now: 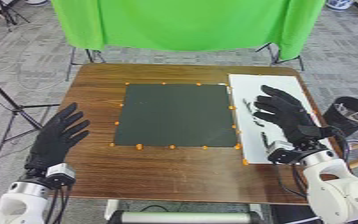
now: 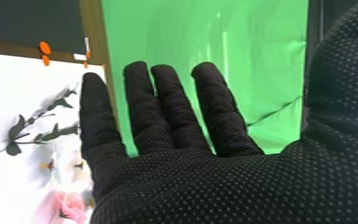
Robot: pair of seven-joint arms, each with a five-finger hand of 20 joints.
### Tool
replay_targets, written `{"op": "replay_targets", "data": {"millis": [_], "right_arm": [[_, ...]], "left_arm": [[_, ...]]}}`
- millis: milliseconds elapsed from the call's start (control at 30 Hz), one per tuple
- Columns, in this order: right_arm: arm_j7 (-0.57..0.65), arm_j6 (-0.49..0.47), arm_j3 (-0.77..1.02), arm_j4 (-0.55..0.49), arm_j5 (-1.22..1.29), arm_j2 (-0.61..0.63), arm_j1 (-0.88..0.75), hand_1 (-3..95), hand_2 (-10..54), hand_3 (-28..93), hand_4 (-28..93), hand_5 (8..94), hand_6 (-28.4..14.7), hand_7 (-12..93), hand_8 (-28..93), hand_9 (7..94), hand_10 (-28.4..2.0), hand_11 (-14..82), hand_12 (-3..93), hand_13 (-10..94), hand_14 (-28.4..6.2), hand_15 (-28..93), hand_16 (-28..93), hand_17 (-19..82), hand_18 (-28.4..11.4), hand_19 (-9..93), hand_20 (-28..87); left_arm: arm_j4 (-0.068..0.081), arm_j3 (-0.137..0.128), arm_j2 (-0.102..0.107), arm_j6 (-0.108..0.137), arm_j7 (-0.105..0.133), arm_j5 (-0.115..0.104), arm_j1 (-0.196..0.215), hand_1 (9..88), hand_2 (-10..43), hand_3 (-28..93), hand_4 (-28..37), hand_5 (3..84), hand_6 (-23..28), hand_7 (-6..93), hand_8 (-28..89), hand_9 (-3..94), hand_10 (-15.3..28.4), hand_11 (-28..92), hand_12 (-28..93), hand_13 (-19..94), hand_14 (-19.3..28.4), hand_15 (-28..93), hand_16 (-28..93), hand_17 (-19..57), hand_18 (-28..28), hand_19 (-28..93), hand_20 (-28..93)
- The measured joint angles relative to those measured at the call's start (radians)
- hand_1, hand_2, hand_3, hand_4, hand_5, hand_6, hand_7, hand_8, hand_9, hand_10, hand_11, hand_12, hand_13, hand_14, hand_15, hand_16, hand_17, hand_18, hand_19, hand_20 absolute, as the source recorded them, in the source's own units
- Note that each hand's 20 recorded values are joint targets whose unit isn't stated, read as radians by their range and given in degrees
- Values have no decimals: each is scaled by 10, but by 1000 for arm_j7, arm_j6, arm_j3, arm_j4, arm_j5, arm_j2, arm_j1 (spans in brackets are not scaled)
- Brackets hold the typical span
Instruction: Arrange flowers
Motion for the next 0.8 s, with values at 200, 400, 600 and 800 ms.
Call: {"op": "replay_targets", "data": {"millis": [200, 400, 600, 800], "right_arm": [[40, 93, -21, -29, -68, 39, -1, 259, -53, 865, -241, 412, -47, 342, -171, 459, -152, 296, 215, 434, -122, 479, 151, 154, -227, 649, 299], [228, 115, -5, -115, -433, 132, -33, 264, -64, 845, -250, 490, -33, 365, -176, 557, -148, 336, 212, 522, -119, 547, 144, 210, -215, 718, 298], [282, 55, 43, -172, -684, 218, -103, 226, -95, 818, -255, 574, -10, 410, -169, 627, -135, 426, 257, 574, -113, 632, 180, 241, -205, 777, 301], [347, -84, 33, -207, -1005, 262, -141, 206, -95, 798, -266, 608, -1, 438, -169, 648, -125, 487, 298, 593, -117, 698, 214, 256, -208, 817, 323]], "left_arm": [[-2, 2, 2, 0, 3, -3, 2, 261, -66, 684, -245, 266, 27, 210, -110, 235, 116, 191, 160, 199, 158, 264, 11, -93, 226, 426, 81], [-7, -7, 8, 1, 4, -4, 21, 259, -66, 684, -245, 267, 27, 210, -110, 235, 117, 191, 160, 200, 159, 267, 10, -93, 226, 426, 81], [-11, -19, 16, 1, 4, -5, 33, 259, -66, 685, -244, 267, 27, 209, -110, 236, 118, 190, 160, 201, 160, 273, 10, -93, 225, 425, 81], [-16, -30, 19, 2, 4, -6, 47, 258, -66, 686, -243, 267, 27, 208, -110, 236, 117, 190, 161, 202, 160, 277, 8, -93, 225, 424, 82]]}}
